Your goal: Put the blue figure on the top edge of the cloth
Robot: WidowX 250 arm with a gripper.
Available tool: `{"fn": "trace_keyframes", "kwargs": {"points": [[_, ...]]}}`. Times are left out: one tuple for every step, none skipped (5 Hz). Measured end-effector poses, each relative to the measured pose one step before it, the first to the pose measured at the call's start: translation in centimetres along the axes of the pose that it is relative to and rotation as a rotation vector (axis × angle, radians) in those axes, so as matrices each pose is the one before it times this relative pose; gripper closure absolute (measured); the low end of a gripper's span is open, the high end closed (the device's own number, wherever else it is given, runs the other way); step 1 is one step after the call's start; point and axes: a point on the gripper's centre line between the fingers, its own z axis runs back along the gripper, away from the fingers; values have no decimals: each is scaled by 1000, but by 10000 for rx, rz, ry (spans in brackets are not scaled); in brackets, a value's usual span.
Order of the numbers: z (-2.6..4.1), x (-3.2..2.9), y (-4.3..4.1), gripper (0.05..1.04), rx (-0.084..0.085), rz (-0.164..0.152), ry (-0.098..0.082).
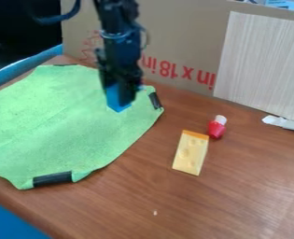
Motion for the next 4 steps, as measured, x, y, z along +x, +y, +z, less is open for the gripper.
{"fn": "trace_keyframes", "kwargs": {"points": [[1723,-1468,-3638,492,-27,-1068,-276],[623,-1452,-3155,492,-361,-676,-22],[-169,-1395,-3345,492,-123,-764,100],[-1541,-950,-2235,492,59,-537,217]]}}
